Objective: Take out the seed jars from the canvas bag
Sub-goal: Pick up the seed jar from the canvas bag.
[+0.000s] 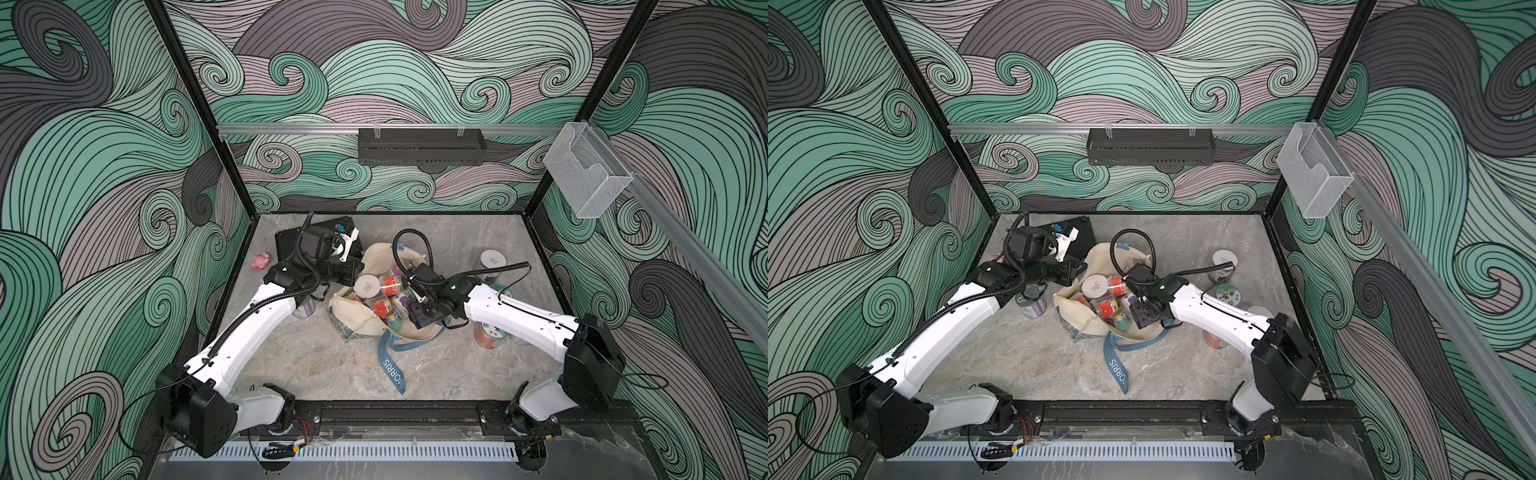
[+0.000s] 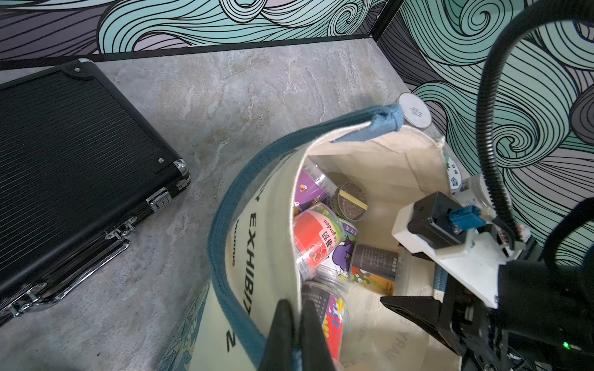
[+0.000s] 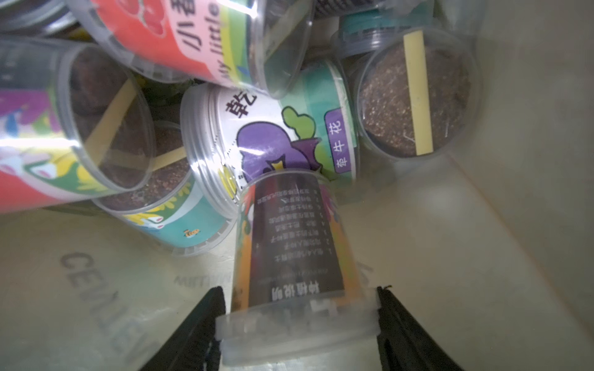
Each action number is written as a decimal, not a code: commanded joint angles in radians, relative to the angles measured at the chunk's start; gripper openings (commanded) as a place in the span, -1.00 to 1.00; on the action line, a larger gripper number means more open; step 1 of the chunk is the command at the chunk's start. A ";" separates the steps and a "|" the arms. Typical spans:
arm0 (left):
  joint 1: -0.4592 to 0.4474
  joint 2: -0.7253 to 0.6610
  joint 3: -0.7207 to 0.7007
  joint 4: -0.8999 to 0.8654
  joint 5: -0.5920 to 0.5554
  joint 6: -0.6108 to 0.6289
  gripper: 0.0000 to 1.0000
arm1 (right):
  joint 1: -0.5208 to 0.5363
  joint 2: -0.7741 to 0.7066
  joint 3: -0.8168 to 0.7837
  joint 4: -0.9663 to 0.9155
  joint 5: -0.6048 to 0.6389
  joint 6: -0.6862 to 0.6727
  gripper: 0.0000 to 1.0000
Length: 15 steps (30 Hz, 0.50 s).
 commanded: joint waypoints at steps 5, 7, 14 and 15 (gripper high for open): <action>-0.005 -0.008 0.025 -0.002 0.014 -0.003 -1.00 | 0.020 -0.066 0.028 0.001 -0.052 0.037 0.19; -0.006 -0.010 0.024 -0.001 0.015 -0.003 -1.00 | 0.021 -0.080 0.039 -0.010 -0.046 0.039 0.18; -0.006 -0.011 0.024 0.000 0.014 -0.003 -1.00 | 0.020 -0.144 0.073 -0.049 -0.040 0.055 0.17; -0.006 -0.011 0.024 0.000 0.015 -0.003 -1.00 | 0.020 -0.157 0.080 -0.060 -0.039 0.057 0.16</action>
